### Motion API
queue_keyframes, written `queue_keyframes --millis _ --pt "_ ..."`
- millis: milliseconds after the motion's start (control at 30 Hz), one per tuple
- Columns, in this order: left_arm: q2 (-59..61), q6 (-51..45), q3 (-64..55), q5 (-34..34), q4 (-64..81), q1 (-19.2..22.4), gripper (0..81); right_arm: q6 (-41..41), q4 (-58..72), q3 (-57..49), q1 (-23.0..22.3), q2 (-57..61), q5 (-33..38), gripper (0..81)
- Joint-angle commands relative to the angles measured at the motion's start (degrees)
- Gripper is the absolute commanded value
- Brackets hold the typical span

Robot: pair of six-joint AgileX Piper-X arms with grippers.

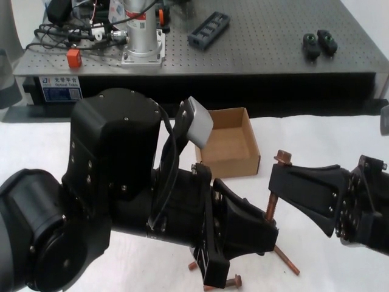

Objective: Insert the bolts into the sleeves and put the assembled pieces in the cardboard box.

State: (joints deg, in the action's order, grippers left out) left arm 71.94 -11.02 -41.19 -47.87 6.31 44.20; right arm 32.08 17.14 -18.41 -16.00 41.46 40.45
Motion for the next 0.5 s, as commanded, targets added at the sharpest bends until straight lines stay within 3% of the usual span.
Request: queue_keyframes --millis 0,267,333,467 --pt "-0.69 0.64 -0.68 1.03 2.38 -0.16 0.7 -2.2 -0.45 -0.25 -0.18 0.21 3.25 0.3" --pt "-0.69 0.81 -0.68 4.51 2.38 -0.16 0.7 -6.41 -0.46 -0.37 -0.18 -0.12 3.9 1.3" --pt "-0.69 0.81 -0.68 5.31 2.38 -0.25 0.7 -7.68 -0.46 -0.37 -0.18 -0.12 3.9 8.5" --pt "-0.69 1.42 -0.68 5.85 2.38 -0.25 0.7 -7.91 -0.46 -0.37 -0.05 -0.12 3.9 37.8"
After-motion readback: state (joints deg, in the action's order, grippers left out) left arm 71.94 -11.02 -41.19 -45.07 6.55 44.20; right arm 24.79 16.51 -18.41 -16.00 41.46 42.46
